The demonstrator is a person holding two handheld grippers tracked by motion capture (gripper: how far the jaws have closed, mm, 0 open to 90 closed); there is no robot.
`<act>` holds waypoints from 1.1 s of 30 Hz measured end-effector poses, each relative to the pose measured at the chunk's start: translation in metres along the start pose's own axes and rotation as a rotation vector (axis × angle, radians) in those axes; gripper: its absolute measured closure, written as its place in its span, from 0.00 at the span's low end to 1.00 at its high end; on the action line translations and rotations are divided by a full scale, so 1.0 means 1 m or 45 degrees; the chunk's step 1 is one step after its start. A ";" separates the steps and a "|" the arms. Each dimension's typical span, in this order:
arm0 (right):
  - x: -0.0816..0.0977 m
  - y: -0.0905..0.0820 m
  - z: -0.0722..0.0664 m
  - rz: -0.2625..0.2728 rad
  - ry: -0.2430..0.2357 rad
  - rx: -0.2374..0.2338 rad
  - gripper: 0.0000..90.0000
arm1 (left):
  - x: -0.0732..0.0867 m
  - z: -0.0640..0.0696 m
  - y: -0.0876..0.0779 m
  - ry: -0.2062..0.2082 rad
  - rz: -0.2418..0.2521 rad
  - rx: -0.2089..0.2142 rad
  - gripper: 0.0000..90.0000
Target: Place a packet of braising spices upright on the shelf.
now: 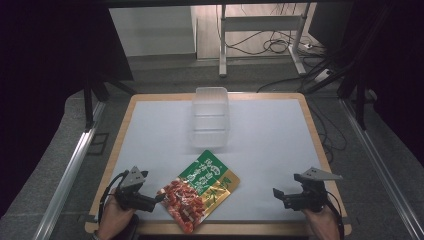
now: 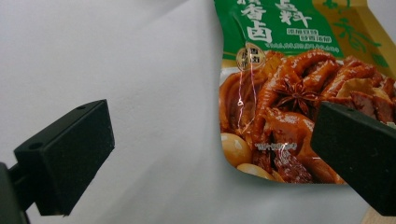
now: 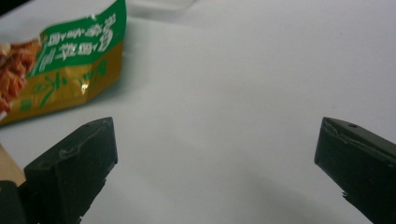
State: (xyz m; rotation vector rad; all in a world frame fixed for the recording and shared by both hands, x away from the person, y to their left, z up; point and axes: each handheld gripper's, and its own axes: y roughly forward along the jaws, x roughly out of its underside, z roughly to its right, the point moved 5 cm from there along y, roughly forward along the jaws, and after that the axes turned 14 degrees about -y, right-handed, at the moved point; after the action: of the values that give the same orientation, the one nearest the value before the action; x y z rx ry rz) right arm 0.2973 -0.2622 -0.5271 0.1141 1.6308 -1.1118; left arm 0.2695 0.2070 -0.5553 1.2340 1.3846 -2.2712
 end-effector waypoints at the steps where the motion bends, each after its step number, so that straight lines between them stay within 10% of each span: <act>1: 0.000 0.000 0.000 0.000 0.000 0.000 0.00 | 0.000 -0.001 -0.001 -0.001 0.010 0.005 0.00; 33: -0.003 0.007 -0.002 -0.023 -0.161 0.093 0.00 | 0.000 0.002 0.000 0.030 0.016 0.046 0.00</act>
State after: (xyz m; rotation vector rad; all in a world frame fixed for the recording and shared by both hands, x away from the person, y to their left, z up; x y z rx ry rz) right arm 0.3009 -0.2552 -0.5286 0.0751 1.4822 -1.1699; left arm 0.2683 0.2051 -0.5546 1.2815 1.3453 -2.2902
